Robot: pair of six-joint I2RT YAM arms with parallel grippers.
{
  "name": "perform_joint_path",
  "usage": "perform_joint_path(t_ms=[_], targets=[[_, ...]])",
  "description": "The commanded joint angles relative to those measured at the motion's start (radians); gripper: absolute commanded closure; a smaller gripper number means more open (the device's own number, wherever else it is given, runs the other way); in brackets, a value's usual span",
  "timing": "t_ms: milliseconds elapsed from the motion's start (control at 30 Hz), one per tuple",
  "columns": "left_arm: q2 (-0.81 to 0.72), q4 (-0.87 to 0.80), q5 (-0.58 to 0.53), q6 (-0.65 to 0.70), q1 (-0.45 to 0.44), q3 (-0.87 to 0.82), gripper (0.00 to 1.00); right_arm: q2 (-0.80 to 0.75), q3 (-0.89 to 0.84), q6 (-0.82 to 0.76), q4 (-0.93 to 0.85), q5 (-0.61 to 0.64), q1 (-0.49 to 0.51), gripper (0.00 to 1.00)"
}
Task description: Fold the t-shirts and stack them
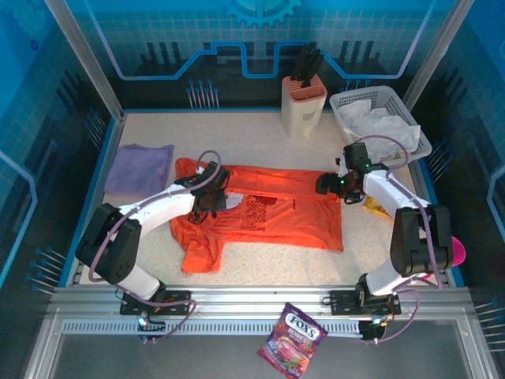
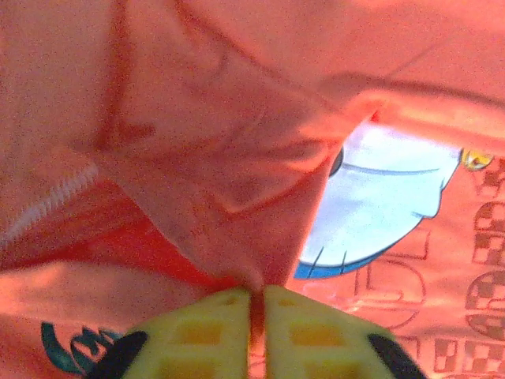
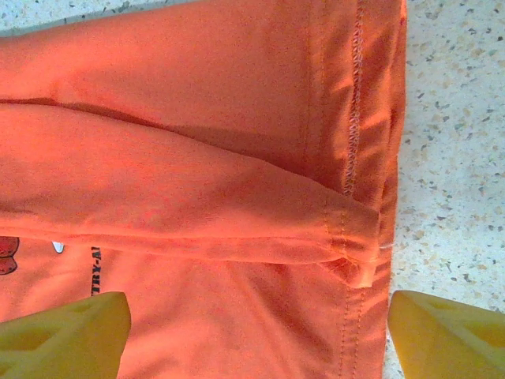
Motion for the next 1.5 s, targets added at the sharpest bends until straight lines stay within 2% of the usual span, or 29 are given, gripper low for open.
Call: perform_joint_path(t_ms=[0,100,167,233,400,533,667,933,1467], targets=[[0.007,-0.074,-0.081,-0.077,-0.038,-0.022,0.73,-0.003,0.016,0.001,-0.020,-0.011,0.015,0.14],[-0.002,-0.105,-0.098,-0.069,-0.064,-0.006,0.54,-0.004,0.014,0.000,-0.020,-0.008,0.015,0.14],[-0.017,-0.128,-0.098,-0.041,-0.063,0.026,0.46,-0.004,0.014,0.000,-0.020,-0.009,0.015,0.14],[-0.023,-0.144,-0.084,0.005,-0.042,0.068,0.44,-0.006,0.015,-0.001,-0.021,-0.009,0.016,0.14],[0.033,-0.156,0.036,0.129,0.075,0.181,0.48,-0.016,0.014,-0.003,-0.024,-0.009,0.017,0.14],[0.099,-0.163,0.039,0.175,0.109,0.230,0.56,-0.027,0.003,-0.004,-0.026,-0.004,0.017,0.14],[0.129,-0.155,0.068,0.140,0.115,0.206,0.61,-0.032,0.000,-0.002,-0.026,-0.004,0.016,0.14],[0.071,-0.012,0.071,-0.001,0.120,0.024,0.61,-0.021,0.018,-0.007,-0.034,-0.009,0.017,0.14],[0.102,0.130,0.056,-0.012,0.132,-0.031,0.61,-0.027,0.011,-0.012,-0.037,-0.009,0.016,0.14]])
